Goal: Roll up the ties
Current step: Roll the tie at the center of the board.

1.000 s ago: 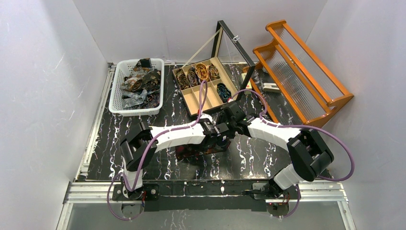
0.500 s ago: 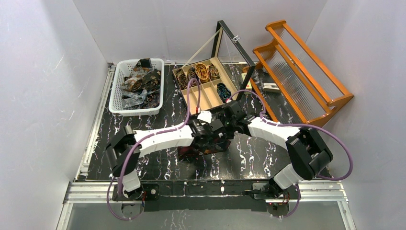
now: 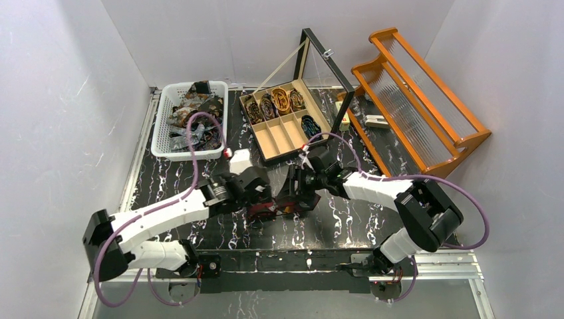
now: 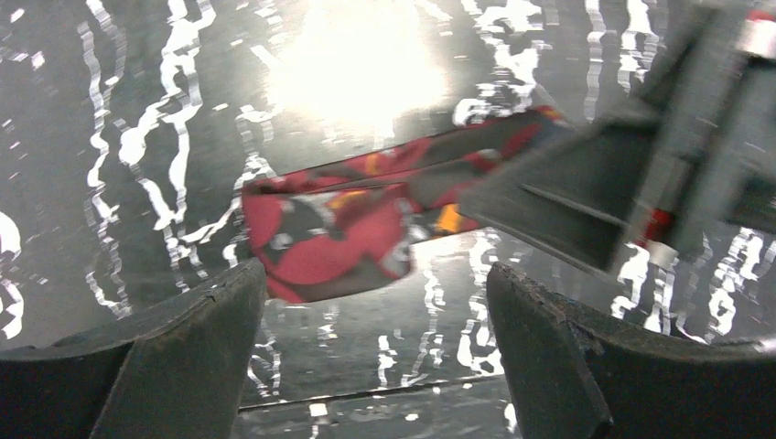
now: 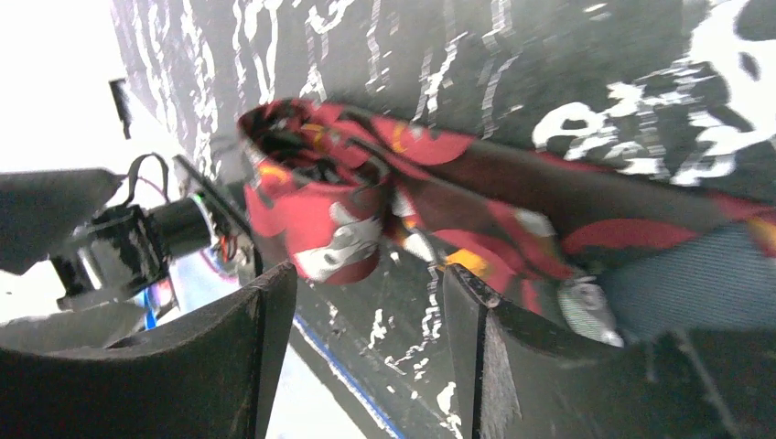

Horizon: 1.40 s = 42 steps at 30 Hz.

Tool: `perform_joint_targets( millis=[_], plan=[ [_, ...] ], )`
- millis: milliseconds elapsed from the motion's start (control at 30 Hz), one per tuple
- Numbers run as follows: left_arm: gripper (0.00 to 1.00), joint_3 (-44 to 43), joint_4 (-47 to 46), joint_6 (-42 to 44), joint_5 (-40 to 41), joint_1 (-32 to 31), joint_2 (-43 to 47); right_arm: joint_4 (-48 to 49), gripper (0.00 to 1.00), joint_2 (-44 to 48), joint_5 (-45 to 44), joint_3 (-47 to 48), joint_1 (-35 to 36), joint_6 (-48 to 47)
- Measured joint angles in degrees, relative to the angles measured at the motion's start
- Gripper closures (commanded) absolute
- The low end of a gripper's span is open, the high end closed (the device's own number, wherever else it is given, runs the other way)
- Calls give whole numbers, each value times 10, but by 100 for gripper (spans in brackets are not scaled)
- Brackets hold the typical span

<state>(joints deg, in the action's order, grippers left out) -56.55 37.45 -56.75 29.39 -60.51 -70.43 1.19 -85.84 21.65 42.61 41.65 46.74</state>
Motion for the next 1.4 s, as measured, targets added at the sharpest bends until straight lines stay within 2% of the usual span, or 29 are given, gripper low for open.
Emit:
perform_joint_targets(
  millis=[167,400,533,1000,1100,1300,1400],
  plan=[
    [5,106,-3,-19,-22,74,105,29,33,0,17,-3,44,12],
    [2,203,-31,-44,-56,129,233,49,44,-49,36,6,65,11],
    [2,223,-42,-48,-79,140,229,46,52,-80,36,21,65,9],
    [2,252,-104,-42,-146,165,208,-39,58,-122,6,89,65,-40],
    [2,252,-109,-43,-151,166,208,-53,55,-125,6,89,65,-45],
    [2,252,-109,-44,-153,166,208,-64,38,-117,-3,90,65,-58],
    [2,252,-107,-44,-152,166,209,-76,36,-96,-12,93,65,-77]
  ],
)
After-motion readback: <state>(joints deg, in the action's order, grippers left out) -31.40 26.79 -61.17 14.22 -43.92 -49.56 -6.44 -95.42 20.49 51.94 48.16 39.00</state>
